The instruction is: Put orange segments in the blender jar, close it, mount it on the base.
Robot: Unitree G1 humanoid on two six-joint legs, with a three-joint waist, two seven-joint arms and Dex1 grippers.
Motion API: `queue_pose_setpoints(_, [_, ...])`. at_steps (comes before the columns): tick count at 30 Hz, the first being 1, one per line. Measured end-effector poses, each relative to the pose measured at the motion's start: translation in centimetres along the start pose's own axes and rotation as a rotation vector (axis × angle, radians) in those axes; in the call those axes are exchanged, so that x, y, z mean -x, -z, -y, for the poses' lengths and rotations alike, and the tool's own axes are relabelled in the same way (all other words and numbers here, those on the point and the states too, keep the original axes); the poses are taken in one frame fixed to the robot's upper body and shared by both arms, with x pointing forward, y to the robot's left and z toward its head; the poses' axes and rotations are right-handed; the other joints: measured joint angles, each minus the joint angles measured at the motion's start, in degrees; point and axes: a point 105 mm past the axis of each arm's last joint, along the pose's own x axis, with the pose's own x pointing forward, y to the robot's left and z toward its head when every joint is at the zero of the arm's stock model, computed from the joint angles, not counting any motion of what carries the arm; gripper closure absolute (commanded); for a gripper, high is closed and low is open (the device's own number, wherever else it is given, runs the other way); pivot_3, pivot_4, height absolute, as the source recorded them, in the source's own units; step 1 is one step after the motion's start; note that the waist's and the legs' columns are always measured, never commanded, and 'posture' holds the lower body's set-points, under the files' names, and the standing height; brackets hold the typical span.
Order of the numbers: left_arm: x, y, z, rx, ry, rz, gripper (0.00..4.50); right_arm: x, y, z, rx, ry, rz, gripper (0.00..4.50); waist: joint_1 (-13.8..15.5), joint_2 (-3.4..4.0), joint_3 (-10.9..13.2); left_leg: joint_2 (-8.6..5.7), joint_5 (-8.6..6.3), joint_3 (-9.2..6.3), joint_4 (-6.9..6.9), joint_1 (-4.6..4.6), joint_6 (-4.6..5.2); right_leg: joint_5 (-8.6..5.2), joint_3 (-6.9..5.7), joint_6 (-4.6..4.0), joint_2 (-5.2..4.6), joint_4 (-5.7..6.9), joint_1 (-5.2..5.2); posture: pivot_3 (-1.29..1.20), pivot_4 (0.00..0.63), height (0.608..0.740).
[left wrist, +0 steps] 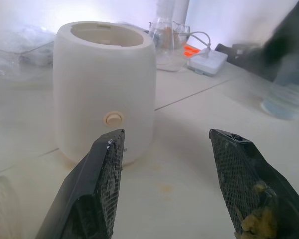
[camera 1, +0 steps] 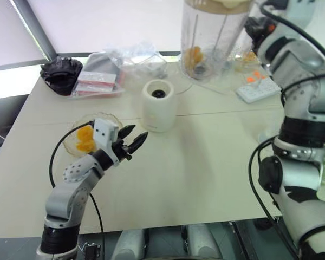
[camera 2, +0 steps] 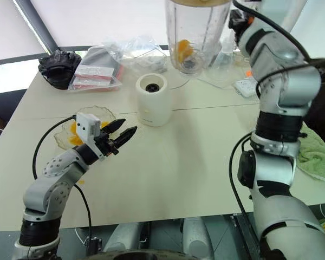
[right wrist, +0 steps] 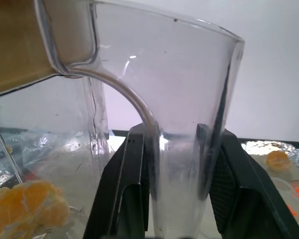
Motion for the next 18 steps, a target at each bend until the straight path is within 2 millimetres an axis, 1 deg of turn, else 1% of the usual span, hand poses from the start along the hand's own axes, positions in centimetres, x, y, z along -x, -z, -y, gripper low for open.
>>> queue_pose_setpoints(3, [0.0, 0.0, 0.2, -0.013, -0.016, 0.012, 1.71, -1.4, 0.6, -1.8, 0.000, -0.043, -0.012, 3.53, 0.15, 0.02, 0.02, 0.00, 0.00, -0.06, 0.00, -0.04, 0.00, 0.00, -0.02, 0.00, 0.01, 0.01, -0.02, 0.00, 0.150, 0.740])
queue_pose_setpoints(6, [0.3, 0.2, 0.1, -0.022, -0.049, 0.011, 1.71, -2.5, 1.1, -3.6, -0.016, -0.078, -0.010, 3.53, 0.23, 0.02, 0.04, 0.00, 0.00, -0.09, 0.00, -0.12, 0.00, 0.03, -0.04, 0.04, -0.01, 0.00, -0.07, 0.00, 0.150, 0.740])
queue_pose_setpoints(12, [1.1, 0.5, -0.4, -0.043, -0.120, -0.002, 1.71, -3.9, 2.0, -7.0, -0.076, -0.126, -0.020, 3.53, 0.11, 0.03, 0.05, 0.00, 0.00, -0.13, -0.01, -0.17, 0.00, 0.07, -0.06, 0.10, 0.03, 0.01, -0.14, 0.00, 0.150, 0.740])
queue_pose_setpoints(16, [1.7, 0.6, -1.1, -0.063, -0.149, -0.022, 1.71, -4.3, 2.6, -8.2, -0.097, -0.142, -0.026, 3.53, 0.15, 0.05, 0.07, -0.01, 0.00, -0.15, 0.00, -0.20, 0.00, 0.07, -0.09, 0.09, 0.03, 0.00, -0.16, 0.00, 0.150, 0.740])
queue_pose_setpoints(18, [1.8, 0.6, -1.2, -0.071, -0.151, -0.026, 1.71, -4.5, 3.1, -8.4, -0.102, -0.145, -0.029, 3.53, 0.17, 0.04, 0.07, -0.02, 0.00, -0.15, 0.00, -0.21, -0.01, 0.07, -0.09, 0.08, 0.02, -0.01, -0.15, 0.00, 0.150, 0.740])
